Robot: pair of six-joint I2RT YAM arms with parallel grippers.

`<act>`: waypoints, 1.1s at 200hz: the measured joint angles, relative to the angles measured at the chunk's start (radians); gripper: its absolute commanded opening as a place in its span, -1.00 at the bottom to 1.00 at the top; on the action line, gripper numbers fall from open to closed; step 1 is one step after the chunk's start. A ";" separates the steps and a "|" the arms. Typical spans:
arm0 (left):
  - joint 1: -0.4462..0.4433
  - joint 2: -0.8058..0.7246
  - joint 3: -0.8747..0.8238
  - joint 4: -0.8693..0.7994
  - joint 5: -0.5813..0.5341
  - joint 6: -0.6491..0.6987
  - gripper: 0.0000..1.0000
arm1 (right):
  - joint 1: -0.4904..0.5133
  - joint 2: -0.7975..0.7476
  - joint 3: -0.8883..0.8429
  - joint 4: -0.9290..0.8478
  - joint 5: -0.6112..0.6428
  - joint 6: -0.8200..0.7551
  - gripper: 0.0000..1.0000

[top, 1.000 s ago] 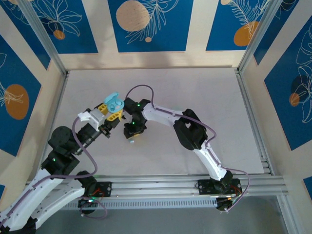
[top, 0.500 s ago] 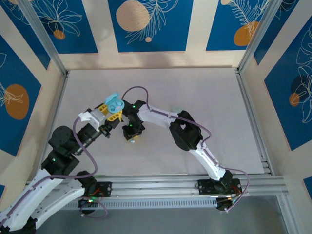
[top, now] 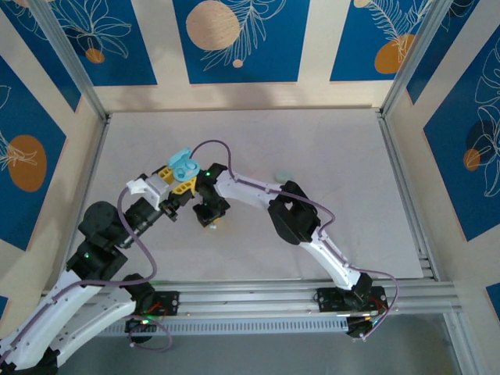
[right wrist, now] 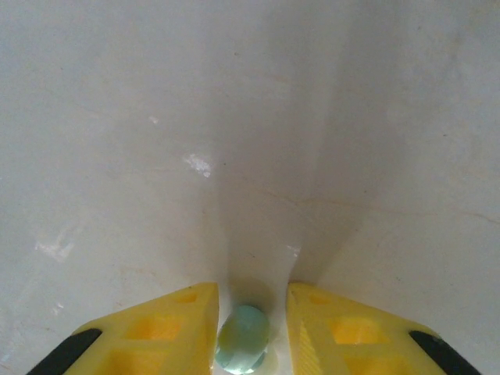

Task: Insert wireless bluetooth earbuds into charging case

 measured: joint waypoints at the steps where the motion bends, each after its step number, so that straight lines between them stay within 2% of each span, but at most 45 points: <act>1: 0.000 0.000 0.000 0.000 0.000 0.000 -0.60 | 0.000 0.000 0.000 0.000 0.001 0.000 -0.39; 51: 0.000 0.000 0.000 -0.002 0.000 0.000 -0.60 | 0.011 0.010 0.023 -0.048 0.018 0.028 -0.35; 125: 0.000 0.003 0.000 -0.002 0.000 0.000 -0.60 | 0.013 0.016 0.032 -0.069 0.027 0.048 -0.44; 156: 0.000 0.003 0.000 -0.002 0.000 0.000 -0.60 | 0.012 0.016 0.033 -0.068 0.024 0.052 -0.35; 220: 0.000 0.026 0.000 -0.001 0.000 0.000 -0.60 | 0.012 0.027 0.052 -0.080 0.020 0.051 -0.38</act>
